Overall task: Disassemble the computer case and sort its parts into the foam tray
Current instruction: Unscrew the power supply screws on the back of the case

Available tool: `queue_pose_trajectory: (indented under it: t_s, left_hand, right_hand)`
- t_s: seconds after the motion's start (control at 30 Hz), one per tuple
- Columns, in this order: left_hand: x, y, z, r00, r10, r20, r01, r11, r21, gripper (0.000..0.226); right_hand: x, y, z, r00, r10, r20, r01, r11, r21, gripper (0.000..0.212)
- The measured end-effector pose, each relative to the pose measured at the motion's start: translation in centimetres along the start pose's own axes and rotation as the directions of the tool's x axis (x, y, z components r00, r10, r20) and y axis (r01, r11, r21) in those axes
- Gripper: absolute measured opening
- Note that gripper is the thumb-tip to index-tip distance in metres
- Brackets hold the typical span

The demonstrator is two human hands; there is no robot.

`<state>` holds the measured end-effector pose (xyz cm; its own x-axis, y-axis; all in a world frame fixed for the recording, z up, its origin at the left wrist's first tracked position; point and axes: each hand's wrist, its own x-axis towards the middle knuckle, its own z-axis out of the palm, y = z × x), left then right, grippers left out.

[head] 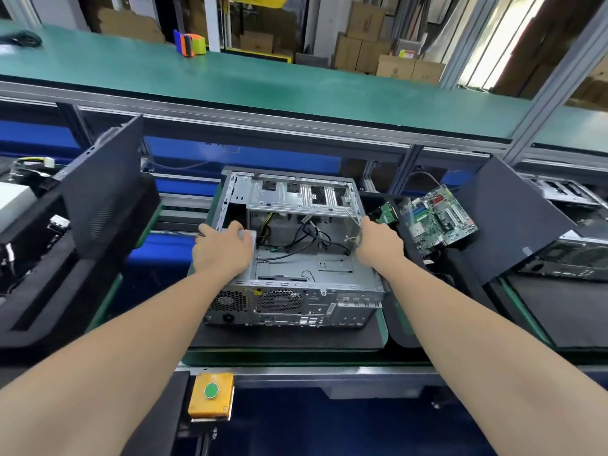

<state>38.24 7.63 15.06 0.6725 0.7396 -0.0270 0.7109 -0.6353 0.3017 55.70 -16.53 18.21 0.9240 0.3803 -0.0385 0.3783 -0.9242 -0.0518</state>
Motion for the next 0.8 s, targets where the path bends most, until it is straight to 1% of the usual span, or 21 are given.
queue_pose_trajectory:
  t_s: [0.17, 0.3, 0.37, 0.47, 0.57, 0.6, 0.67, 0.7, 0.73, 0.77, 0.8]
  left_hand:
    - [-1.1, 0.2, 0.3, 1.000, 0.002, -0.012, -0.002, 1.000, -0.007, 0.042]
    - [-1.3, 0.3, 0.2, 1.000, 0.000, -0.010, 0.000, 1.000, -0.006, 0.041]
    - [-1.5, 0.3, 0.2, 1.000, 0.000, -0.001, 0.000, 1.000, -0.011, 0.041]
    - [-1.8, 0.3, 0.2, 1.000, -0.007, -0.001, 0.007, 1.000, -0.024, 0.039]
    - [-1.9, 0.1, 0.2, 1.000, 0.004, 0.002, -0.004, 0.999, -0.041, 0.040]
    - [-1.8, 0.1, 0.2, 1.000, 0.005, 0.015, -0.004, 0.999, -0.054, 0.041]
    - [-1.7, 0.0, 0.3, 1.000, 0.025, 0.010, -0.024, 0.997, -0.073, 0.042]
    - [-1.6, -0.1, 0.2, 0.996, 0.079, -0.040, -0.081, 0.995, -0.056, 0.043]
    - [-1.4, -0.2, 0.2, 0.978, 0.180, -0.108, -0.183, 0.983, -0.013, 0.043]
    - [-1.0, -0.3, 0.1, 0.938, 0.308, -0.157, -0.306, 0.951, 0.038, 0.044]
    - [-0.5, -0.4, 0.1, 0.886, 0.435, -0.162, -0.429, 0.900, 0.073, 0.043]
  right_hand:
    - [-0.4, 0.9, 0.2, 1.000, -0.001, -0.011, 0.001, 1.000, 0.017, 0.052]
    - [-0.8, 1.1, 0.4, 1.000, 0.005, -0.021, -0.004, 0.999, 0.045, 0.034]
    - [-0.8, 1.3, 0.5, 1.000, 0.014, -0.024, -0.013, 0.999, 0.048, 0.029]
    - [-1.0, 1.6, 0.9, 0.999, 0.031, -0.042, -0.030, 0.999, 0.038, 0.032]
    - [-1.4, 1.5, 0.5, 0.998, 0.054, -0.018, -0.053, 0.998, 0.036, 0.041]
    - [-1.4, 1.4, 0.2, 0.998, 0.066, 0.002, -0.066, 0.996, 0.064, 0.043]
    - [-1.6, 0.9, -0.7, 0.995, 0.101, 0.007, -0.100, 0.978, 0.182, 0.040]
    - [-1.8, 0.4, -1.1, 0.993, 0.114, -0.016, -0.106, 0.961, 0.257, 0.043]
    - [-2.0, -0.3, -1.4, 0.992, 0.115, -0.046, -0.093, 0.939, 0.331, 0.045]
    - [-2.5, -1.3, -1.8, 0.992, 0.104, -0.067, -0.068, 0.910, 0.410, 0.044]
    - [-3.0, -2.4, -2.2, 0.994, 0.091, -0.064, -0.045, 0.856, 0.515, 0.039]
